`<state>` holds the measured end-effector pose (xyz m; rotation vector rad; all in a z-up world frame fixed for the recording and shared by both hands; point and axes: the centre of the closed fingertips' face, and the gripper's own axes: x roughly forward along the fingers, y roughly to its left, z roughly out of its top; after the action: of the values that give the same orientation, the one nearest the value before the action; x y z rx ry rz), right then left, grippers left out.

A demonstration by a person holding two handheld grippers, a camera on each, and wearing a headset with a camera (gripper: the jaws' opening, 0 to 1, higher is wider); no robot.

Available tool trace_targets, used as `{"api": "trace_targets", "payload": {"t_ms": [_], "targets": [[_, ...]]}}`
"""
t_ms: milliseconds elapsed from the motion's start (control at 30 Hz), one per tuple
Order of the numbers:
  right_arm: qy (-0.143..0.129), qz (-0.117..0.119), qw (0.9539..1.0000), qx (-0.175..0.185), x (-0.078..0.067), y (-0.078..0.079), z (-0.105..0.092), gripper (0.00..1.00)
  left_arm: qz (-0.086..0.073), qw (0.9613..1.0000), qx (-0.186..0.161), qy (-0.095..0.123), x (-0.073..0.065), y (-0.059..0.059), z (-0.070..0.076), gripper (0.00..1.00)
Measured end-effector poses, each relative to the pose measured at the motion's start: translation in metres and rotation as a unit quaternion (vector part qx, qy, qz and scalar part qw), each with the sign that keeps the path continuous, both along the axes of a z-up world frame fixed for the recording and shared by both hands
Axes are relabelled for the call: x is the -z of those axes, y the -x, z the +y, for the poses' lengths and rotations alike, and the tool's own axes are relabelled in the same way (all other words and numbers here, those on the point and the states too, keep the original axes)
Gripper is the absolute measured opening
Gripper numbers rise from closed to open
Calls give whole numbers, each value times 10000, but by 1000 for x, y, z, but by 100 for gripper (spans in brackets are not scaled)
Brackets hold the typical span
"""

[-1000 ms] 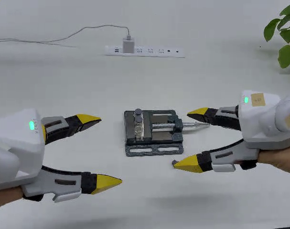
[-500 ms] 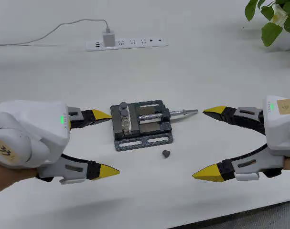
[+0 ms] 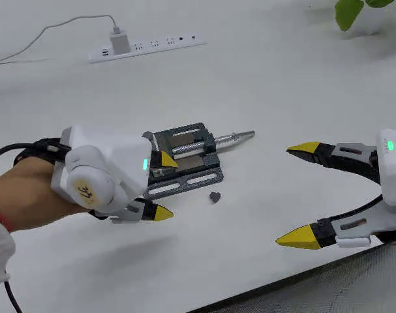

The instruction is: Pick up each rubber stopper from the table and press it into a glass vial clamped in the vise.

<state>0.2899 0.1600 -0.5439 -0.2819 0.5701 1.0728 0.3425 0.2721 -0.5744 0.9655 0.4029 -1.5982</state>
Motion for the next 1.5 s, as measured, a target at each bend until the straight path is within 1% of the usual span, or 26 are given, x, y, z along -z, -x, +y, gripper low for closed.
{"api": "trace_targets", "payload": {"t_ms": [67,133,233,400,467,533,600,700,733,1033,1100,1300,1500], "targets": [[-13,6,10000,22,1,1,-1,89,32,10000,83,-43,4,-1,-7,35],[-32,3,10000,44,1,0,-2,89,-63,9997,211,-88,9,-4,-13,30],[-52,4,10000,63,1,-2,-2,89,-117,9994,311,-135,19,-8,-21,23],[-80,-7,9999,85,-1,-5,0,88,-76,9983,510,-259,34,-9,-32,17],[-81,-14,9999,89,-1,-6,-1,88,1,9980,545,-308,40,-8,-35,15],[-82,-8,9999,105,-1,-7,-1,88,-23,9976,592,-365,44,-10,-36,14],[-93,-12,9999,135,-2,-8,-3,88,7,9973,624,-378,47,-10,-40,14],[-110,-11,9998,166,-2,-9,-5,87,-2,9967,691,-418,52,-11,-44,12],[-120,-8,9998,177,-2,-9,-5,87,36,9967,682,-430,54,-11,-46,11],[-161,27,9995,261,-1,-10,-9,87,39,9949,862,-519,63,-7,-54,10],[-159,39,9995,271,0,-9,-10,87,37,9942,927,-535,64,-6,-55,10],[-171,48,9993,337,2,-10,-14,86,-5,9927,1049,-598,67,-5,-58,9],[-179,36,9991,374,1,-10,-15,85,3,9917,1122,-627,68,-3,-60,8]]}}
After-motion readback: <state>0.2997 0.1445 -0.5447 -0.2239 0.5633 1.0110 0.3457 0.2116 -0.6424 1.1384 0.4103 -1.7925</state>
